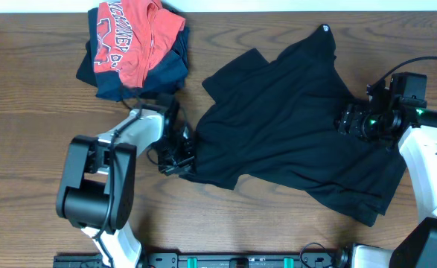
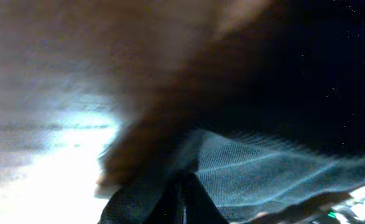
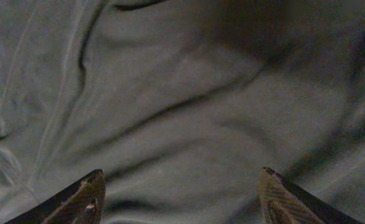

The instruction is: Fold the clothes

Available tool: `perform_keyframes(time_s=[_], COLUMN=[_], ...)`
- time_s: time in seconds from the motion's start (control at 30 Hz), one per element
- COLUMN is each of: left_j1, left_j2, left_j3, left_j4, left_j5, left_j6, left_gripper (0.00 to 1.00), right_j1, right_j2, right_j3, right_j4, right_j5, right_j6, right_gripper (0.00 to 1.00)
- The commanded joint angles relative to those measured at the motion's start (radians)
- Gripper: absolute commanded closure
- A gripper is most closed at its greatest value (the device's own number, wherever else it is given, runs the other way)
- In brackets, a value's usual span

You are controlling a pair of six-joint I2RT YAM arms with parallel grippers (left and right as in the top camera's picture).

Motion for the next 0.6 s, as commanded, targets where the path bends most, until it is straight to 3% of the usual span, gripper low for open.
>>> perform_keyframes(time_s=[0.0, 0.27, 0.57], left_j1=[0.020, 0.035, 0.037], left_j2=[0.053, -0.130, -0.534], left_j3=[-0.125, -0.262, -0.269], left_j4=[0.014, 0.085, -0.025], left_j5=[-0.080, -0.089, -0.312], left_j6=[-0.032, -0.113, -0.215], left_gripper=[0.94, 0.94, 0.94], right_j1=[0.016, 0.016, 0.017], right_j2=[0.007, 0.007, 0.008], right_j3=[0.022, 0.022, 0.022], right_j4=[0.012, 0.057, 0.104], right_j5=[-0.001, -0.001, -0.003], right_j6=[-0.014, -0.014, -0.010], right_gripper=[0.23, 0.24, 0.24])
